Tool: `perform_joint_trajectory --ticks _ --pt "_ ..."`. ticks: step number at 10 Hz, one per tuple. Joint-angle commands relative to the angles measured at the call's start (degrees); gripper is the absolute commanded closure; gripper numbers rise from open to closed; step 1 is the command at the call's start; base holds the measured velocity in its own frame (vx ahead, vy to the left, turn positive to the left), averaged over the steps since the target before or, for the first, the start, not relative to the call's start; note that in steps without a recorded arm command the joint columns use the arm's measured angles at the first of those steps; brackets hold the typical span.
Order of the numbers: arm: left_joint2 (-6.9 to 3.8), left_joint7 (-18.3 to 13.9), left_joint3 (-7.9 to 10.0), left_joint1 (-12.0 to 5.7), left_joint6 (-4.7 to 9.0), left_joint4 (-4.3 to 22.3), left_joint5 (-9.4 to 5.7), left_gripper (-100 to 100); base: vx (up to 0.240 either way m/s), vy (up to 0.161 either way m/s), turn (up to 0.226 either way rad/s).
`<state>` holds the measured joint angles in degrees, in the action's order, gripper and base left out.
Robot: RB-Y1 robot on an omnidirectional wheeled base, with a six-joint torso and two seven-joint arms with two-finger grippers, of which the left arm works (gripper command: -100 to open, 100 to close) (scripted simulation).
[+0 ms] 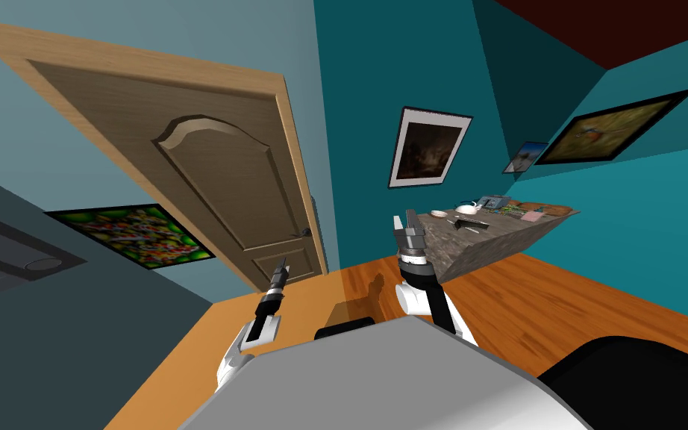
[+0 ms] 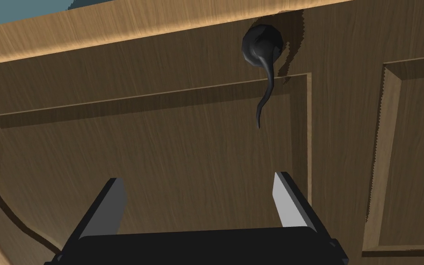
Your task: Push the door open
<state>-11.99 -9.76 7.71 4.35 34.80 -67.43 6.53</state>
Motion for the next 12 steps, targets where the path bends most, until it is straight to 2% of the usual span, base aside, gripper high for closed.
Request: perform_joint_trajectory --ticks 1,6,7,10,12 --pt "-0.23 -0.30 0.24 -1.01 0.48 2.48 0.01 -100 0.111 0.011 -0.007" --pt "-1.10 -1.38 0.87 -3.47 1.25 8.54 -0.01 -100 0.101 -0.005 -0.007" --pt "-1.42 -1.77 1.10 -4.36 1.53 10.75 -0.02 -100 0.137 -0.023 -0.009" --pt "-1.81 -2.26 1.39 -5.49 1.88 13.53 -0.03 -100 0.121 0.008 -0.007" --pt "-2.24 -2.81 1.71 -6.73 2.27 16.59 -0.04 -100 0.145 -0.017 -0.006"
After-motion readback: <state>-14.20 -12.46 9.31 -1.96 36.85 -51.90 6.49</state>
